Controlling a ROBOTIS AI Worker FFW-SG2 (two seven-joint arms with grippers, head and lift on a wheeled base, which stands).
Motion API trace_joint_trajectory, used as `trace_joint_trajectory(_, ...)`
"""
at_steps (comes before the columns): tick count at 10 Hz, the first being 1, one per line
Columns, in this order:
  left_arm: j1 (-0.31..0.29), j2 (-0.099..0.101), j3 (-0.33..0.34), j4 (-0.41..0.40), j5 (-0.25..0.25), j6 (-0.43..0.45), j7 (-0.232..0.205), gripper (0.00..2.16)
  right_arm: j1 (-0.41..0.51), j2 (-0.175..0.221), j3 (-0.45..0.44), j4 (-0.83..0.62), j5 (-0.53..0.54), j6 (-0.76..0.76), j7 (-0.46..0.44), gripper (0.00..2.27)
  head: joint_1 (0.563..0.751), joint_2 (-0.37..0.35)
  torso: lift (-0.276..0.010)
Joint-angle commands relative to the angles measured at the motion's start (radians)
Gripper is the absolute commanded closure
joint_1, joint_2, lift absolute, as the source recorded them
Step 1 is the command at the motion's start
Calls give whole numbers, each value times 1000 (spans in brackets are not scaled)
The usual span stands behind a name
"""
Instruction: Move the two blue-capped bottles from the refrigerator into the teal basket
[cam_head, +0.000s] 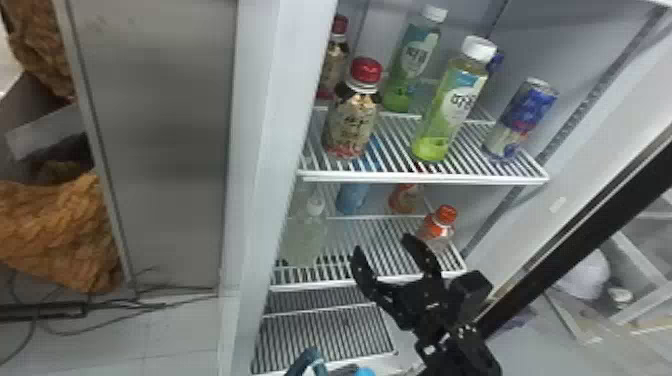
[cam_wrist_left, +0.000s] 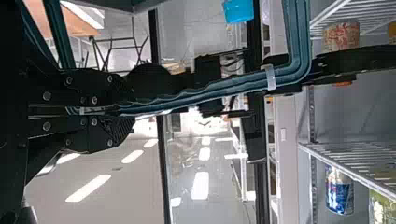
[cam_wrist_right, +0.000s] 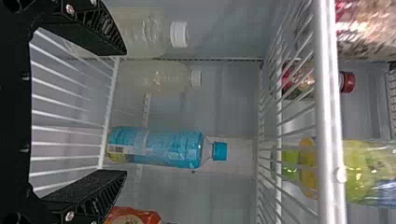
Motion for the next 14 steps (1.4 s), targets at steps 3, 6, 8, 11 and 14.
trace_joint_trajectory(3, -6, 0, -6, 0, 1, 0, 0, 1085, -173, -11, 40, 203, 22, -72, -28, 102, 695, -350, -151)
trace_joint_trajectory(6, -8, 0, -9, 2, 1, 2, 0, 1084, -276, -16, 54, 318, 43, -104, -63, 102, 695, -350, -151)
trace_joint_trajectory(8, -13, 2, -10, 5, 3, 2, 0, 1084, -345, -19, 68, 399, 63, -118, -98, 93, 695, -350, -151)
trace_joint_trajectory(11, -16, 2, -13, 7, 4, 2, 0, 1084, -440, -26, 111, 495, 68, -133, -157, 87, 695, -350, -151)
trace_joint_trajectory(14, -18, 2, -16, 10, 6, 2, 0, 1084, -509, -28, 137, 571, 68, -138, -207, 85, 695, -350, -151)
